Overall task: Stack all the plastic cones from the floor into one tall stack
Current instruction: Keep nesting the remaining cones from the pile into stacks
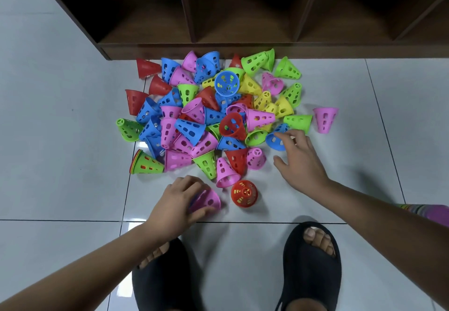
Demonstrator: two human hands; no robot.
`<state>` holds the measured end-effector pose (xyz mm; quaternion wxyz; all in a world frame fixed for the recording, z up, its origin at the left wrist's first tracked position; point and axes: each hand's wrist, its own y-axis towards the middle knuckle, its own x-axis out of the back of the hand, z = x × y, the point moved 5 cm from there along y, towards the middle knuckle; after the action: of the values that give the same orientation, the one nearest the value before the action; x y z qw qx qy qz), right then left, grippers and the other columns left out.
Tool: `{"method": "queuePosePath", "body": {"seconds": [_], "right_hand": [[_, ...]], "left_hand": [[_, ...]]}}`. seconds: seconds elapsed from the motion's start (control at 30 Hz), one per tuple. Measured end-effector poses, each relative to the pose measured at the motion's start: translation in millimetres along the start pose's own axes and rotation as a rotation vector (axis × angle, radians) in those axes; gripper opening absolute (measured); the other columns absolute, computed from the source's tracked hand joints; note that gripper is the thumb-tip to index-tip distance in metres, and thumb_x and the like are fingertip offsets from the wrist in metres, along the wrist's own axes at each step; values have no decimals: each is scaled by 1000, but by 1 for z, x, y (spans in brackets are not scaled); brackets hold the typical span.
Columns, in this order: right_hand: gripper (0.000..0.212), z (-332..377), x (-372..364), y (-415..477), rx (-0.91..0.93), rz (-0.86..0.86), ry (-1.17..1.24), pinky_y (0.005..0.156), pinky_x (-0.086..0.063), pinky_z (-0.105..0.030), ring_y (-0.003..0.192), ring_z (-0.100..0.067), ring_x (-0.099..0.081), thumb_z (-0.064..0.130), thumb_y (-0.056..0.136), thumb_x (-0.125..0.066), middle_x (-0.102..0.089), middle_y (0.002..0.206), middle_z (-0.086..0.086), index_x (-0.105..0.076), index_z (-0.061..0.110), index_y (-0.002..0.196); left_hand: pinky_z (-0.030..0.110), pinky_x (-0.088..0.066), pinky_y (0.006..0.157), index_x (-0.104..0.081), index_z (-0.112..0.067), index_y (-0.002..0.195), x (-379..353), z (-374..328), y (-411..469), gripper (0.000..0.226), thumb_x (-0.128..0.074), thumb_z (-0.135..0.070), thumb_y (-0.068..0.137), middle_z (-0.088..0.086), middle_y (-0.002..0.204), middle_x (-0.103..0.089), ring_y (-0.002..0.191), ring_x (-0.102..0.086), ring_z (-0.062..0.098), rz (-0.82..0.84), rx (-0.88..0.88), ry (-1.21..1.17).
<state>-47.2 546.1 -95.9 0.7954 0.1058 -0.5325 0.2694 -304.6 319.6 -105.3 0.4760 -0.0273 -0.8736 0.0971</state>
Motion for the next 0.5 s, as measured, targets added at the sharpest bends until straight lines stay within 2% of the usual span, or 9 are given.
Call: {"method": "queuePosePath", "body": {"seconds": [0.1, 0.2, 0.37, 0.43, 0.5], "right_hand": [[70, -6, 5, 8, -35, -36, -96, 104, -49, -52, 130, -39, -47, 31, 90, -72, -39, 150, -13, -46, 26, 155], [58, -15, 1, 12, -75, 22, -73, 103, -51, -53, 130, -43, -48, 35, 95, -68, -40, 151, -13, -52, 28, 151], [28, -21, -8, 0, -153, 63, 76, 97, -52, -44, 117, -39, -58, 41, 101, -61, -45, 141, -5, -64, 22, 122], [21, -20, -11, -7, -190, 63, 139, 90, -52, -41, 104, -36, -62, 44, 100, -63, -46, 132, -2, -60, 24, 107], [24, -19, -14, -14, -244, 66, 191, 84, -50, -38, 95, -33, -63, 43, 98, -67, -46, 123, 0, -53, 24, 96]], "left_hand": [[34, -47, 96, -59, -36, 135, -9, -1, -1, 61, -59, -80, 92, -13, 132, -57, 116, -53, 13, 57, -39, 111], [33, -45, 95, -54, -38, 139, -13, -1, 0, 64, -66, -72, 86, -11, 135, -57, 121, -54, 18, 85, -45, 220], [33, -43, 93, -55, -40, 138, -13, 4, 0, 64, -75, -67, 83, -13, 126, -61, 116, -55, 18, 77, -23, 278], [31, -42, 91, -55, -40, 136, -12, 5, -1, 60, -74, -67, 85, -13, 122, -63, 110, -57, 17, 56, -30, 274], [31, -43, 87, -58, -39, 134, -9, 2, -1, 57, -72, -67, 87, -12, 119, -66, 103, -61, 18, 30, -40, 246]]}}
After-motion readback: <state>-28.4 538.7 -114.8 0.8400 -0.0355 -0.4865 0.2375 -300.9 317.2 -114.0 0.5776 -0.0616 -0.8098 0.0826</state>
